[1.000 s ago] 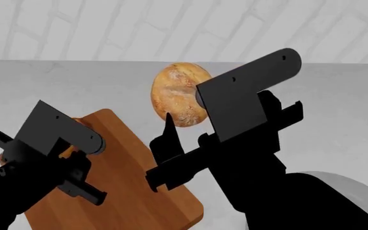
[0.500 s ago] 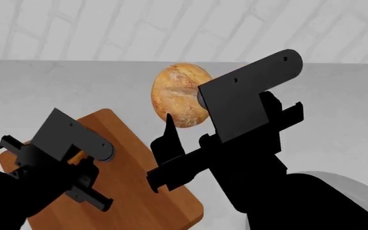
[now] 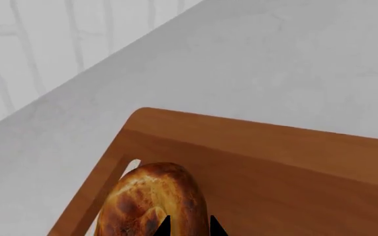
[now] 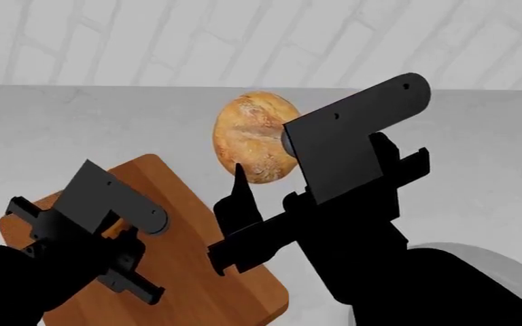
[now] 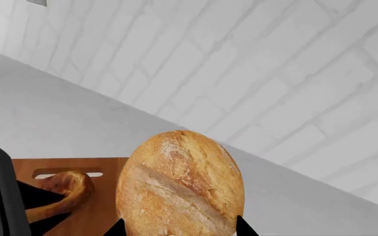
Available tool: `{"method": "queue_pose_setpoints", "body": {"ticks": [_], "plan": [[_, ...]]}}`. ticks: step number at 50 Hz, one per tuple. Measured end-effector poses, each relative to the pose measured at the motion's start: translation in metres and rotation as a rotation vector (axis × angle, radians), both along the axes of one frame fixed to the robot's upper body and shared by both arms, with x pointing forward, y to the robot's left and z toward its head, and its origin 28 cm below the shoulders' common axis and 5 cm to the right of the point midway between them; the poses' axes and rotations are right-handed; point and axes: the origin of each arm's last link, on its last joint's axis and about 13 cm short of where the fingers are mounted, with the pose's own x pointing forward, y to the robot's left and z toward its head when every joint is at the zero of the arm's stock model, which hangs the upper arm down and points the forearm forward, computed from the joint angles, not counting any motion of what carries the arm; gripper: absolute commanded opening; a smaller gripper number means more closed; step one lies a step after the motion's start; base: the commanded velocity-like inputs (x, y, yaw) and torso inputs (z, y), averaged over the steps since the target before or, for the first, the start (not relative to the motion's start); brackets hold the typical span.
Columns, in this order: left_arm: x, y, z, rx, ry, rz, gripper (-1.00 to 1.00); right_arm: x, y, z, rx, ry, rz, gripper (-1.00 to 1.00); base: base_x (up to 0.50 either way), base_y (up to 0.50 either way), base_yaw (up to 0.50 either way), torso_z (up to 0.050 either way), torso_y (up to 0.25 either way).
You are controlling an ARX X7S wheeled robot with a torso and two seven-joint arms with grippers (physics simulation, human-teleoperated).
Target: Place all breads on the cutting board.
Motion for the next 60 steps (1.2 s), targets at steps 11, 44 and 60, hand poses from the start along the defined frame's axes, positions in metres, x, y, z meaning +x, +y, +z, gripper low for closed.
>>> {"method": "queue_pose_setpoints", "body": {"ticks": [11,44,60], "plan": [[0.001,0.000,-0.001,0.003,-0.003,-0.004,1.00,0.000,-0.001,0.000,0.003,0.003,0.001,-1.00,0.00,0.00,0.00,0.000,0.000],[-0.063,0.012,0.045,-0.112,-0.151,-0.049,1.00,0.000,-0.001,-0.003,0.007,0.016,0.003,-1.00,0.00,0.00,0.00,0.000,0.000],[-0.115,0.052,0.076,-0.217,-0.329,0.051,1.00,-0.004,0.001,-0.012,-0.004,0.045,0.013,-1.00,0.00,0.00,0.00,0.000,0.000]]}}
